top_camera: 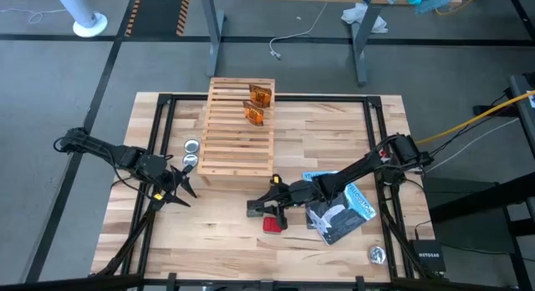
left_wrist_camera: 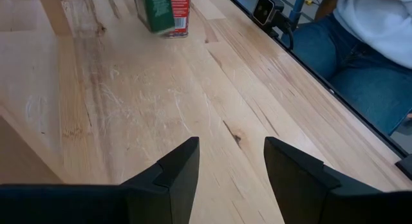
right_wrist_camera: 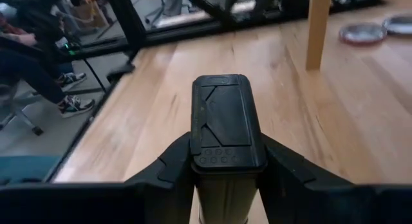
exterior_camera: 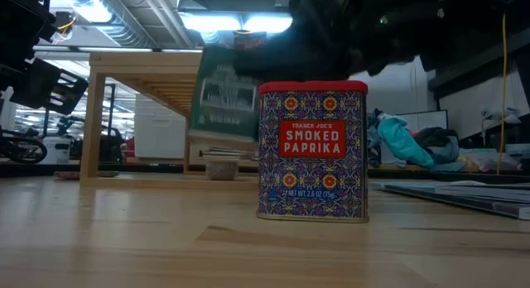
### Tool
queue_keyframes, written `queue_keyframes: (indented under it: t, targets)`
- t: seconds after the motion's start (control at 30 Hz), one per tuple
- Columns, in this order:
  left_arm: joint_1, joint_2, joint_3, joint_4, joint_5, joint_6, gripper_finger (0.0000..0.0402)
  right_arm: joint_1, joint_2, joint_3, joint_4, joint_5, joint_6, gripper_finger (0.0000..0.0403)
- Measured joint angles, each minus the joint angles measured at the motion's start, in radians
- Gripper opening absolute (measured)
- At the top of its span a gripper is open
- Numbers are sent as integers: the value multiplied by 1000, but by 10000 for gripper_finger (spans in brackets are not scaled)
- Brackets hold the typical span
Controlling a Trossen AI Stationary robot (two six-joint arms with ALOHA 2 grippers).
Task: Shelf spices
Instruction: Put the black seasoning can on the shelf
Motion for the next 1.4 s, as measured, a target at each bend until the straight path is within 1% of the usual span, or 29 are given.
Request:
queue_keyframes:
  t: [0.23, 0.6, 0.9, 1.07, 1.23, 1.4]
  targets:
    - [0, 0, 0, 0, 0, 0, 169, 0, -50, 1, -50, 0, -11, 135]
    - [0, 0, 0, 0, 0, 0, 169, 0, -138, 1, -68, 10, -33, 135]
    - [0, 0, 0, 0, 0, 0, 169, -1, -160, 1, -46, 39, -66, 135]
    - [0, 0, 0, 0, 0, 0, 169, -1, -197, 37, -62, 97, -169, 135]
    - [0, 0, 0, 0, 0, 0, 169, -13, -222, 106, -155, 193, -306, 135]
    - [0, 0, 0, 0, 0, 0, 169, -79, -222, 206, -271, 209, -370, 135]
